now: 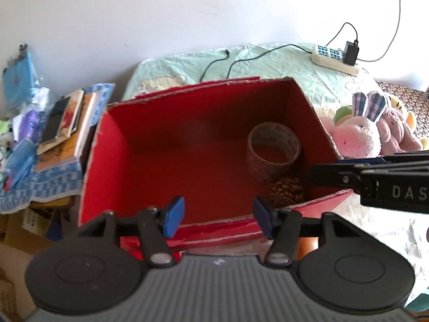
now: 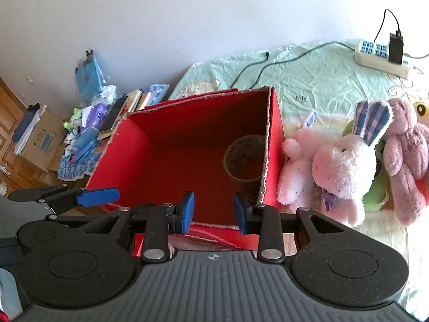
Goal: Organize objects
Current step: 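Move the right gripper to the orange wooden gourd toy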
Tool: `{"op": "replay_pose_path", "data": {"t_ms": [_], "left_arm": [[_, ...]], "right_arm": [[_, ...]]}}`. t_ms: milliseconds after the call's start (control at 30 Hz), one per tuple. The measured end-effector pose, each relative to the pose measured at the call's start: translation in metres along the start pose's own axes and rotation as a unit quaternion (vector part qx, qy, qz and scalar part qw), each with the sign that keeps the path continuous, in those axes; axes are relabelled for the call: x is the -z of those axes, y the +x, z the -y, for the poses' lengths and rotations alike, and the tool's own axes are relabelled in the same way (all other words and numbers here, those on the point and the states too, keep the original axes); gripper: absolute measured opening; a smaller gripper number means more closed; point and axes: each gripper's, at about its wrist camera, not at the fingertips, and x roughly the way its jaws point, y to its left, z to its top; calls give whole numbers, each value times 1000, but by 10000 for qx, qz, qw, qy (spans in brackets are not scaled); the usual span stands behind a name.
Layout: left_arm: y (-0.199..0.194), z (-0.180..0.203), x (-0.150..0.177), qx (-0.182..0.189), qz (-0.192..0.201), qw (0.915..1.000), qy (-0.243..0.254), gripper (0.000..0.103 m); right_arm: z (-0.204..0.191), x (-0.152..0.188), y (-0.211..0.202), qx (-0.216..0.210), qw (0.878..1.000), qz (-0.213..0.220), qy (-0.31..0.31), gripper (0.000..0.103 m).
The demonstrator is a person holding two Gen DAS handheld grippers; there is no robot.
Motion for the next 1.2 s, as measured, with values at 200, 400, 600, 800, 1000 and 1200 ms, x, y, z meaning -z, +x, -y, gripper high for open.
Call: {"op": "replay_pose_path", "data": {"t_ms": [200, 400, 600, 800, 1000, 1200], "left_arm": [[-14, 11, 13, -219, 47, 9997, -59, 66], [-14, 21, 36, -361, -131, 9993, -26, 67], [-6, 33, 51, -270, -350, 9990, 104, 68], [6, 45, 60, -132, -540, 9982, 213, 70], [17, 52, 68, 38, -678, 9972, 312, 71], [31, 55, 75, 136, -873, 9954, 366, 72]], "right_arm": [[2, 15, -18, -104, 9994, 316, 15, 37], [10, 35, -31, -229, 9971, 678, 251, 37], [20, 57, -31, -110, 9971, 650, 385, 37], [38, 75, -23, 34, 9961, 340, 814, 39], [42, 84, -18, -13, 9947, 110, 1025, 39], [42, 89, -11, -54, 9935, -72, 1132, 39]]}}
